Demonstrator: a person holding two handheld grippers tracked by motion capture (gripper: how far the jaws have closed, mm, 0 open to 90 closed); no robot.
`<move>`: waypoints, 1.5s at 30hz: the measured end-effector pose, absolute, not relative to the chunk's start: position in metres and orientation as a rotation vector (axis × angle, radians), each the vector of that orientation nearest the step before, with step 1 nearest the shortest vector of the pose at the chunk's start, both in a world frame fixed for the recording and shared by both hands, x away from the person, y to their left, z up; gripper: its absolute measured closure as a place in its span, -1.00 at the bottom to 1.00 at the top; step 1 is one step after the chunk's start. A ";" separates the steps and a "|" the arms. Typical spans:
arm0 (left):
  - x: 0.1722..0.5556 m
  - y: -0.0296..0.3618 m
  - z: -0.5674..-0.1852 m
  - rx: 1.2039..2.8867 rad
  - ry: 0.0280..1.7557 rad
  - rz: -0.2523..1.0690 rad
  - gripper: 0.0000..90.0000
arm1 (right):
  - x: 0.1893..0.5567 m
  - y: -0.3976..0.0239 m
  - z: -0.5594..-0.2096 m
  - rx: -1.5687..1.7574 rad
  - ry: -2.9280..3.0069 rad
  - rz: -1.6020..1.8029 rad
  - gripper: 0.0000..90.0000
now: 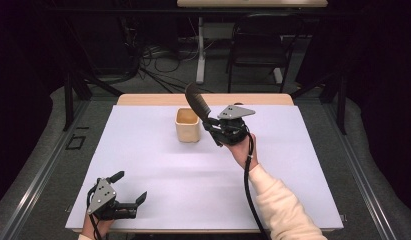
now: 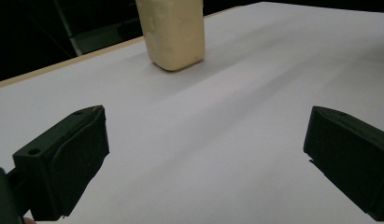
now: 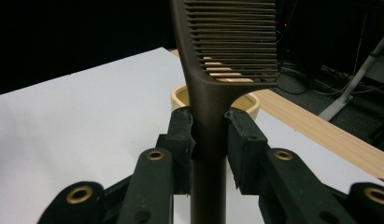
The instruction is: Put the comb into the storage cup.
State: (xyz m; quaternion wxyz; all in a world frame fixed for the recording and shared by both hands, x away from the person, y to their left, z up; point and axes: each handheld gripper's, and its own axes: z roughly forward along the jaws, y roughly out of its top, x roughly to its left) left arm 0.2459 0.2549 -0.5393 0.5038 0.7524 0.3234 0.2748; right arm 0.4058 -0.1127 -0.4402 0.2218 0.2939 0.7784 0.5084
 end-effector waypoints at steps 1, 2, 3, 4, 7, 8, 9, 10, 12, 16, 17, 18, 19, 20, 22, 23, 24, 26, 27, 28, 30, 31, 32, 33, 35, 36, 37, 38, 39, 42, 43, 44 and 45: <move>0.246 0.255 -0.539 1.819 0.780 0.662 -0.99 | 0.406 -0.112 -0.440 0.815 2.152 1.405 0.60; 0.246 0.255 -0.539 1.819 0.777 0.662 -1.00 | 0.408 -0.111 -0.440 0.816 2.153 1.403 0.60; 0.246 0.255 -0.539 1.819 0.777 0.662 -1.00 | 0.408 -0.111 -0.440 0.816 2.153 1.403 0.60; 0.246 0.255 -0.539 1.818 0.780 0.663 -1.00 | 0.409 -0.110 -0.440 0.814 2.153 1.402 0.60; 0.246 0.255 -0.539 1.819 0.778 0.662 -0.99 | 0.412 -0.109 -0.439 0.817 2.145 1.409 0.60; 0.246 0.255 -0.539 1.820 0.777 0.663 -1.00 | 0.412 -0.109 -0.438 0.819 2.146 1.408 0.60; 0.246 0.255 -0.539 1.819 0.777 0.662 -1.00 | 0.413 -0.108 -0.438 0.821 2.147 1.406 0.60; 0.246 0.255 -0.539 1.817 0.779 0.664 -1.00 | 0.414 -0.107 -0.437 0.822 2.147 1.403 0.60; 0.246 0.255 -0.539 1.818 0.777 0.662 -1.00 | 0.416 -0.106 -0.437 0.821 2.145 1.401 0.60; 0.246 0.255 -0.539 1.814 0.779 0.663 -0.99 | 0.418 -0.105 -0.436 0.824 2.143 1.397 0.60; 0.246 0.255 -0.539 1.814 0.779 0.663 -1.00 | 0.419 -0.104 -0.435 0.823 2.143 1.395 0.60; 0.246 0.255 -0.539 1.818 0.776 0.664 -1.00 | 0.420 -0.104 -0.435 0.827 2.140 1.395 0.60; 0.246 0.255 -0.539 1.820 0.775 0.664 -1.00 | 0.421 -0.103 -0.435 0.826 2.139 1.393 0.60; 0.245 0.255 -0.539 1.817 0.777 0.663 -1.00 | 0.421 -0.103 -0.435 0.826 2.139 1.393 0.60; 0.246 0.255 -0.539 1.815 0.779 0.664 -0.99 | 0.422 -0.103 -0.434 0.830 2.141 1.390 0.60; 0.246 0.255 -0.539 1.818 0.778 0.663 -0.99 | 0.424 -0.102 -0.434 0.829 2.140 1.387 0.60; 0.246 0.254 -0.539 1.819 0.779 0.662 -0.99 | 0.424 -0.102 -0.434 0.829 2.140 1.387 0.60; 0.246 0.254 -0.539 1.821 0.773 0.664 -1.00 | 0.426 -0.103 -0.434 0.833 2.137 1.386 0.60; 0.246 0.255 -0.539 1.819 0.776 0.664 -1.00 | 0.426 -0.103 -0.434 0.833 2.137 1.386 0.60; 0.246 0.255 -0.539 1.819 0.776 0.665 -0.99 | 0.426 -0.103 -0.434 0.836 2.136 1.384 0.60; 0.245 0.254 -0.539 1.818 0.778 0.664 -0.99 | 0.428 -0.103 -0.434 0.838 2.131 1.386 0.60; 0.245 0.254 -0.539 1.819 0.776 0.664 -0.99 | 0.429 -0.102 -0.434 0.841 2.131 1.385 0.60; 0.245 0.254 -0.539 1.819 0.778 0.664 -1.00 | 0.429 -0.102 -0.433 0.843 2.130 1.386 0.60; 0.246 0.254 -0.539 1.818 0.777 0.664 -0.99 | 0.430 -0.102 -0.433 0.842 2.129 1.386 0.60; 0.246 0.254 -0.539 1.816 0.778 0.660 -0.99 | 0.431 -0.100 -0.432 0.841 2.129 1.380 0.60; 0.245 0.254 -0.539 1.820 0.775 0.665 -0.99 | 0.432 -0.099 -0.431 0.836 2.126 1.379 0.60; 0.245 0.254 -0.539 1.820 0.773 0.665 -1.00 | 0.432 -0.098 -0.431 0.835 2.125 1.380 0.60; 0.245 0.254 -0.539 1.820 0.776 0.666 -1.00 | 0.433 -0.098 -0.430 0.833 2.125 1.379 0.60; 0.246 0.255 -0.539 1.816 0.776 0.664 -1.00 | 0.433 -0.097 -0.429 0.833 2.125 1.379 0.60; 0.245 0.254 -0.539 1.817 0.776 0.663 -0.99 | 0.435 -0.094 -0.429 0.831 2.122 1.380 0.60; 0.245 0.254 -0.539 1.816 0.774 0.663 -0.99 | 0.436 -0.094 -0.429 0.827 2.127 1.378 0.60; 0.245 0.254 -0.539 1.815 0.777 0.663 -0.99 | 0.437 -0.093 -0.428 0.827 2.127 1.379 0.60; 0.246 0.255 -0.539 1.814 0.775 0.662 -0.99 | 0.437 -0.092 -0.428 0.823 2.127 1.375 0.60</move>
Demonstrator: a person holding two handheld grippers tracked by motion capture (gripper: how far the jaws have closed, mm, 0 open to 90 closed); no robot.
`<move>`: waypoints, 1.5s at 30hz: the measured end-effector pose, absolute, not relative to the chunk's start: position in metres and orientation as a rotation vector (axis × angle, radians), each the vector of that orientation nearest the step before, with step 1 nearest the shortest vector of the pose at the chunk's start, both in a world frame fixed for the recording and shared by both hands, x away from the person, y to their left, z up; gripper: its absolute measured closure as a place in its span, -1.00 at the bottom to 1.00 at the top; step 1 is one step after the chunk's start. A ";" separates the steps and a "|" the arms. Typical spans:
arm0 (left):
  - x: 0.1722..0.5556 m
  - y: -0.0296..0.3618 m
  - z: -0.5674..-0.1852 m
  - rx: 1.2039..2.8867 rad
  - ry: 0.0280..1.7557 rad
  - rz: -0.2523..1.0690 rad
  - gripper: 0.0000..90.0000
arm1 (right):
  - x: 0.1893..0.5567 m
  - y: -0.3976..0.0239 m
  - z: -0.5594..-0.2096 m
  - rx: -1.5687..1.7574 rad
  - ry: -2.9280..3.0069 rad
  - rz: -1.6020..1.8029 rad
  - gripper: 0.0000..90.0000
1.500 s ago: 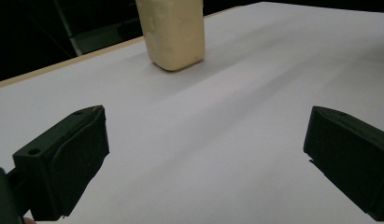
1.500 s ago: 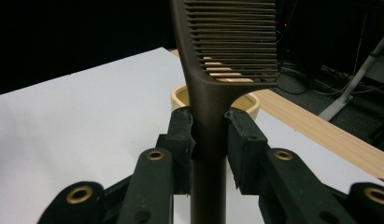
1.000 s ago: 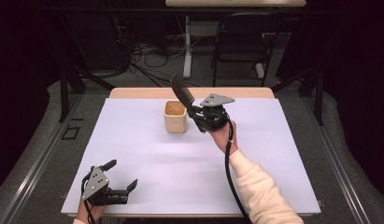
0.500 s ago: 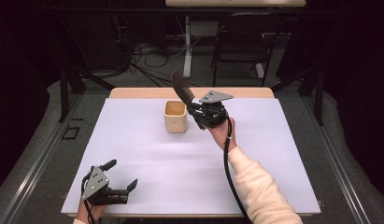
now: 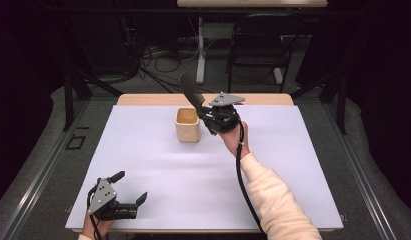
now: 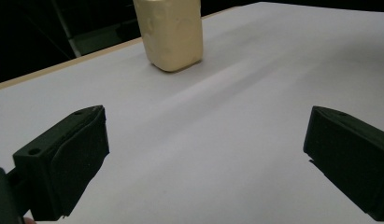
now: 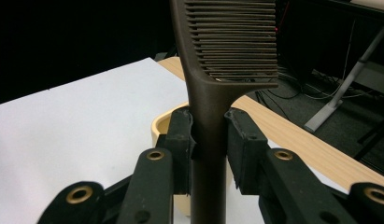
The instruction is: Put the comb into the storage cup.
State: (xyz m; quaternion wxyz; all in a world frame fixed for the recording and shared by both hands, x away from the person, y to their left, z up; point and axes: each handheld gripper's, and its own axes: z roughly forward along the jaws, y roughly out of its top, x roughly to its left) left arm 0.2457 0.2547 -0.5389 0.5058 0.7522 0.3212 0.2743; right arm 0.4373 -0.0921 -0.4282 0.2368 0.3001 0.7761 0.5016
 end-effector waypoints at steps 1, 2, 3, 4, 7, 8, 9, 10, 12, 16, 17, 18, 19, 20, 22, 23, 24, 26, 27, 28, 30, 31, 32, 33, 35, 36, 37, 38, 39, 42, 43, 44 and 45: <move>0.246 0.255 -0.539 1.814 0.776 0.661 -1.00 | 0.438 -0.091 -0.428 0.822 2.126 1.375 0.60; 0.246 0.255 -0.539 1.816 0.777 0.662 -0.99 | 0.439 -0.090 -0.428 0.819 2.130 1.373 0.60; 0.245 0.254 -0.539 1.817 0.776 0.664 -0.99 | 0.439 -0.090 -0.427 0.819 2.129 1.372 0.60; 0.245 0.254 -0.539 1.815 0.776 0.664 -0.99 | 0.440 -0.089 -0.427 0.820 2.129 1.374 0.60; 0.246 0.255 -0.539 1.813 0.776 0.663 -1.00 | 0.442 -0.087 -0.426 0.814 2.125 1.374 0.60; 0.245 0.254 -0.539 1.817 0.776 0.662 -1.00 | 0.442 -0.086 -0.425 0.814 2.127 1.371 0.60; 0.245 0.254 -0.539 1.818 0.775 0.663 -1.00 | 0.443 -0.086 -0.425 0.813 2.126 1.372 0.60; 0.246 0.254 -0.539 1.815 0.774 0.662 -1.00 | 0.445 -0.086 -0.425 0.815 2.122 1.378 0.60; 0.246 0.255 -0.539 1.814 0.778 0.662 -0.99 | 0.445 -0.086 -0.425 0.818 2.119 1.376 0.60; 0.246 0.254 -0.539 1.816 0.775 0.660 -1.00 | 0.449 -0.086 -0.426 0.830 2.118 1.377 0.60; 0.246 0.255 -0.539 1.814 0.776 0.659 -0.99 | 0.449 -0.086 -0.426 0.830 2.115 1.379 0.60; 0.246 0.255 -0.539 1.813 0.778 0.662 -1.00 | 0.450 -0.086 -0.426 0.830 2.113 1.381 0.60; 0.246 0.255 -0.539 1.813 0.780 0.661 -0.99 | 0.451 -0.086 -0.426 0.831 2.112 1.381 0.60; 0.246 0.254 -0.539 1.815 0.779 0.661 -1.00 | 0.451 -0.086 -0.426 0.834 2.113 1.381 0.60; 0.246 0.254 -0.539 1.814 0.776 0.659 -1.00 | 0.453 -0.085 -0.426 0.837 2.109 1.383 0.60; 0.246 0.255 -0.539 1.813 0.779 0.661 -1.00 | 0.453 -0.085 -0.426 0.837 2.109 1.383 0.60; 0.246 0.255 -0.539 1.811 0.778 0.660 -1.00 | 0.454 -0.085 -0.425 0.838 2.109 1.383 0.60; 0.246 0.255 -0.539 1.813 0.776 0.660 -1.00 | 0.456 -0.084 -0.423 0.845 2.103 1.397 0.60; 0.246 0.255 -0.539 1.812 0.775 0.661 -1.00 | 0.457 -0.083 -0.422 0.844 2.105 1.395 0.60; 0.246 0.255 -0.539 1.812 0.777 0.661 -1.00 | 0.457 -0.083 -0.422 0.844 2.105 1.395 0.60; 0.246 0.255 -0.539 1.811 0.777 0.661 -1.00 | 0.458 -0.080 -0.420 0.835 2.102 1.398 0.60; 0.246 0.255 -0.539 1.813 0.777 0.661 -1.00 | 0.458 -0.080 -0.420 0.835 2.102 1.398 0.60; 0.246 0.255 -0.539 1.812 0.773 0.658 -1.00 | 0.458 -0.079 -0.419 0.834 2.101 1.399 0.60; 0.246 0.255 -0.539 1.812 0.774 0.661 -1.00 | 0.458 -0.079 -0.419 0.834 2.101 1.399 0.60; 0.246 0.255 -0.539 1.811 0.775 0.659 -1.00 | 0.459 -0.077 -0.418 0.830 2.102 1.401 0.60; 0.246 0.255 -0.539 1.812 0.775 0.658 -1.00 | 0.459 -0.076 -0.417 0.826 2.099 1.404 0.60; 0.246 0.255 -0.539 1.814 0.775 0.659 -1.00 | 0.460 -0.076 -0.416 0.828 2.098 1.407 0.60; 0.246 0.255 -0.539 1.813 0.772 0.657 -0.99 | 0.460 -0.075 -0.415 0.828 2.095 1.409 0.60; 0.246 0.255 -0.539 1.811 0.773 0.659 -1.00 | 0.461 -0.074 -0.413 0.824 2.093 1.410 0.60; 0.246 0.255 -0.539 1.812 0.776 0.658 -1.00 | 0.461 -0.072 -0.412 0.821 2.092 1.411 0.60; 0.246 0.255 -0.539 1.815 0.773 0.656 -1.00 | 0.462 -0.072 -0.412 0.819 2.094 1.410 0.60; 0.246 0.254 -0.539 1.815 0.771 0.657 -1.00 | 0.463 -0.071 -0.412 0.820 2.094 1.411 0.60; 0.246 0.255 -0.539 1.816 0.771 0.658 -0.99 | 0.464 -0.070 -0.412 0.820 2.094 1.409 0.60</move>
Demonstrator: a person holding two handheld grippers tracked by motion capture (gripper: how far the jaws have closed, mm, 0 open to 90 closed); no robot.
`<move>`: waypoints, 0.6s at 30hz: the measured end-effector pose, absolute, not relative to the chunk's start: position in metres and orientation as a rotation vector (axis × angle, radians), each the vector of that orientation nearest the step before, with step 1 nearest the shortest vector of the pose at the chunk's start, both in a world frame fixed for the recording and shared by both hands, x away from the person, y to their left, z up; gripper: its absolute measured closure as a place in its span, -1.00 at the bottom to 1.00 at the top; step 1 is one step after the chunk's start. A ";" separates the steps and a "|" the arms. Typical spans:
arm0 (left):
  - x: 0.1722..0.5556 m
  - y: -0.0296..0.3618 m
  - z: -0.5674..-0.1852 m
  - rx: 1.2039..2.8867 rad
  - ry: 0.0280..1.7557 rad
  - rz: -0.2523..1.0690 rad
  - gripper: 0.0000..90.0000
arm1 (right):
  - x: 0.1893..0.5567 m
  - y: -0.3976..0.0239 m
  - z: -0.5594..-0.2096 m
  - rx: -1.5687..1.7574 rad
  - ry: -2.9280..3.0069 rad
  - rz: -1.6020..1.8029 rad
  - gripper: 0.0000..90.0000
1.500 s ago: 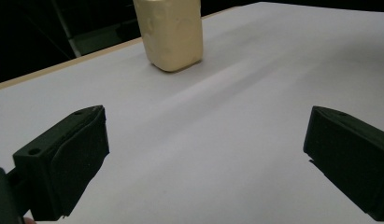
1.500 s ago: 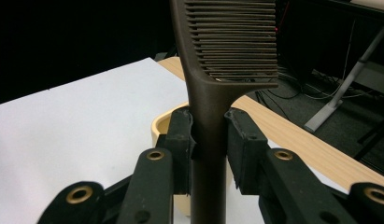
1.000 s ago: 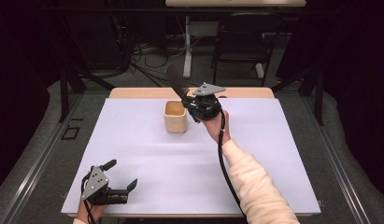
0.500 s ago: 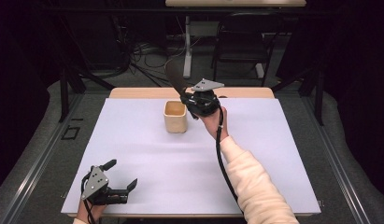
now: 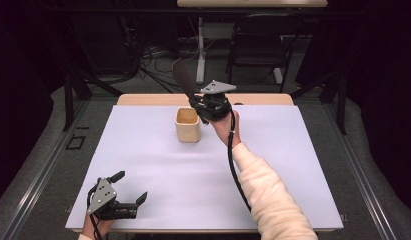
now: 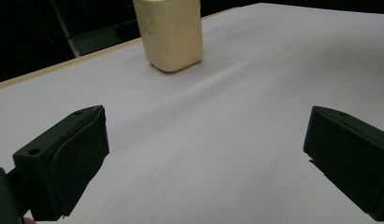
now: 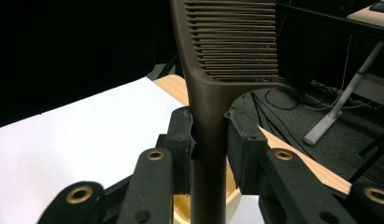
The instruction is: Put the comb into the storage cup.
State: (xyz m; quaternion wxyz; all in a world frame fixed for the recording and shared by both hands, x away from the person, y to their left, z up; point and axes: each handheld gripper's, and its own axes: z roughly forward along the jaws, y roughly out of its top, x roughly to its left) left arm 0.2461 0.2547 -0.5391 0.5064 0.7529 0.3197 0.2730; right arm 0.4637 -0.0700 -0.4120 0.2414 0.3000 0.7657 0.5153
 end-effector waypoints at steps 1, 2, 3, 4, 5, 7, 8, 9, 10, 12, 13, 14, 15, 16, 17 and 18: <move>0.246 0.255 -0.539 1.814 0.776 0.660 -1.00 | 0.465 -0.069 -0.412 0.820 2.093 1.411 0.60; 0.246 0.255 -0.539 1.814 0.776 0.660 -0.99 | 0.465 -0.069 -0.411 0.824 2.092 1.415 0.60; 0.246 0.255 -0.539 1.815 0.776 0.659 -0.99 | 0.466 -0.069 -0.411 0.823 2.092 1.416 0.60; 0.246 0.255 -0.539 1.817 0.772 0.658 -0.99 | 0.467 -0.068 -0.410 0.825 2.089 1.420 0.60; 0.246 0.255 -0.539 1.815 0.772 0.657 -0.99 | 0.467 -0.067 -0.410 0.824 2.089 1.421 0.60; 0.246 0.255 -0.539 1.813 0.776 0.660 -1.00 | 0.468 -0.066 -0.410 0.822 2.084 1.421 0.60; 0.246 0.255 -0.539 1.812 0.776 0.660 -1.00 | 0.468 -0.066 -0.411 0.818 2.078 1.423 0.60; 0.246 0.255 -0.539 1.813 0.776 0.659 -1.00 | 0.468 -0.066 -0.411 0.818 2.076 1.426 0.60; 0.246 0.255 -0.539 1.814 0.773 0.657 -1.00 | 0.469 -0.065 -0.411 0.821 2.070 1.429 0.60; 0.246 0.255 -0.539 1.813 0.775 0.660 -1.00 | 0.470 -0.065 -0.412 0.825 2.063 1.433 0.60; 0.246 0.255 -0.539 1.812 0.776 0.660 -1.00 | 0.470 -0.064 -0.412 0.827 2.061 1.434 0.60; 0.246 0.255 -0.539 1.812 0.777 0.659 -0.99 | 0.471 -0.064 -0.412 0.826 2.061 1.434 0.60; 0.246 0.254 -0.539 1.814 0.778 0.656 -0.99 | 0.471 -0.064 -0.412 0.827 2.060 1.436 0.60; 0.246 0.254 -0.539 1.816 0.777 0.657 -0.99 | 0.472 -0.064 -0.412 0.829 2.060 1.438 0.60; 0.246 0.255 -0.539 1.818 0.772 0.657 -0.99 | 0.472 -0.063 -0.412 0.829 2.058 1.439 0.60; 0.246 0.255 -0.539 1.816 0.775 0.660 -0.99 | 0.473 -0.063 -0.412 0.827 2.056 1.440 0.60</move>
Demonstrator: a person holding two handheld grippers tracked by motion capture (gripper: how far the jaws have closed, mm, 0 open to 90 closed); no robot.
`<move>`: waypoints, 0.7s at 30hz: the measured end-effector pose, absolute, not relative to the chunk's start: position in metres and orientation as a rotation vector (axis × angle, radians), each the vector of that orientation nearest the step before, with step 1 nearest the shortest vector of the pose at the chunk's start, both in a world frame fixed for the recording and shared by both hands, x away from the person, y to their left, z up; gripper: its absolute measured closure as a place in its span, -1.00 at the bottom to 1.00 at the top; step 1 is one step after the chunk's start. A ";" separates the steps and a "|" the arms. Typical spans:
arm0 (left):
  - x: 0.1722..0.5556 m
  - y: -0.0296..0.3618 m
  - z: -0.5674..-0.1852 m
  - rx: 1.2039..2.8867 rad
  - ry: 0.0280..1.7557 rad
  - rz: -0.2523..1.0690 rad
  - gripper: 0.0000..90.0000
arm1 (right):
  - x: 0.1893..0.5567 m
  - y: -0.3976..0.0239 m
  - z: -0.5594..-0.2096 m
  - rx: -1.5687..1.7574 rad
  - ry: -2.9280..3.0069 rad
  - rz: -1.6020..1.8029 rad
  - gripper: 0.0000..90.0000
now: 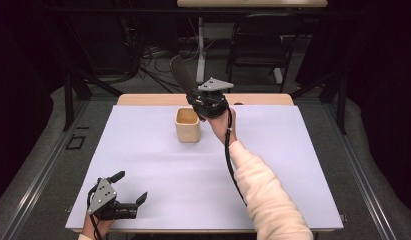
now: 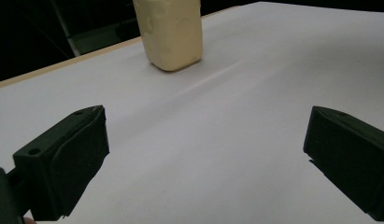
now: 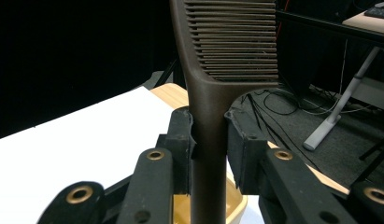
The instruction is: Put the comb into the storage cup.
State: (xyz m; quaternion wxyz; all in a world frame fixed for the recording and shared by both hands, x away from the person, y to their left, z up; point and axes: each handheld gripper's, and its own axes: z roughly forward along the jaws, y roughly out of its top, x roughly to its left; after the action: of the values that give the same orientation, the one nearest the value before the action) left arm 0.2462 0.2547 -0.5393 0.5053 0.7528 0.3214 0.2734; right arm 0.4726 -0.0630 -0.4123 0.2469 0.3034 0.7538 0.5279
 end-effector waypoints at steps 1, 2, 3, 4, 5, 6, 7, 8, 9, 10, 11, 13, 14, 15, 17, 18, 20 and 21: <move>0.246 0.255 -0.539 1.814 0.777 0.659 -0.99 | 0.473 -0.063 -0.412 0.828 2.052 1.441 0.60; 0.246 0.255 -0.539 1.813 0.778 0.657 -0.99 | 0.473 -0.062 -0.412 0.828 2.051 1.442 0.60; 0.246 0.254 -0.539 1.816 0.775 0.656 -0.99 | 0.473 -0.062 -0.412 0.829 2.047 1.445 0.60; 0.246 0.255 -0.539 1.818 0.772 0.656 -0.99 | 0.473 -0.062 -0.412 0.828 2.046 1.448 0.60; 0.246 0.255 -0.539 1.818 0.773 0.656 -0.99 | 0.473 -0.061 -0.412 0.827 2.045 1.449 0.60; 0.246 0.255 -0.539 1.815 0.776 0.659 -0.99 | 0.473 -0.061 -0.412 0.824 2.042 1.451 0.60; 0.246 0.255 -0.539 1.814 0.778 0.657 -0.99 | 0.473 -0.060 -0.412 0.823 2.039 1.454 0.60; 0.246 0.254 -0.539 1.814 0.778 0.656 -0.99 | 0.474 -0.060 -0.412 0.820 2.032 1.457 0.60; 0.246 0.255 -0.539 1.818 0.772 0.656 -0.99 | 0.474 -0.059 -0.412 0.819 2.031 1.459 0.60; 0.246 0.255 -0.539 1.818 0.772 0.657 -0.99 | 0.474 -0.059 -0.413 0.819 2.029 1.462 0.60; 0.246 0.255 -0.539 1.818 0.776 0.659 -0.99 | 0.474 -0.059 -0.413 0.819 2.025 1.464 0.60; 0.246 0.255 -0.539 1.817 0.779 0.656 -0.99 | 0.475 -0.058 -0.414 0.821 2.024 1.469 0.60; 0.246 0.255 -0.539 1.817 0.779 0.657 -0.99 | 0.475 -0.057 -0.414 0.823 2.024 1.468 0.60; 0.246 0.254 -0.539 1.818 0.778 0.656 -0.99 | 0.475 -0.057 -0.415 0.820 2.021 1.470 0.60; 0.246 0.255 -0.539 1.818 0.777 0.659 -0.99 | 0.476 -0.056 -0.415 0.820 2.017 1.472 0.60; 0.246 0.255 -0.539 1.814 0.779 0.657 -0.99 | 0.476 -0.056 -0.415 0.817 2.010 1.476 0.60; 0.246 0.254 -0.539 1.816 0.779 0.654 -0.99 | 0.476 -0.055 -0.415 0.816 1.999 1.485 0.60; 0.246 0.254 -0.540 1.816 0.776 0.653 -0.99 | 0.476 -0.053 -0.416 0.817 1.997 1.492 0.60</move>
State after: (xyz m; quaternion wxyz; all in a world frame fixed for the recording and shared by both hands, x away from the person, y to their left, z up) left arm 0.2460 0.2543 -0.5396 0.5062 0.7530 0.3216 0.2708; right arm 0.4759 -0.0531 -0.4159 0.2563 0.3012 0.7359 0.5497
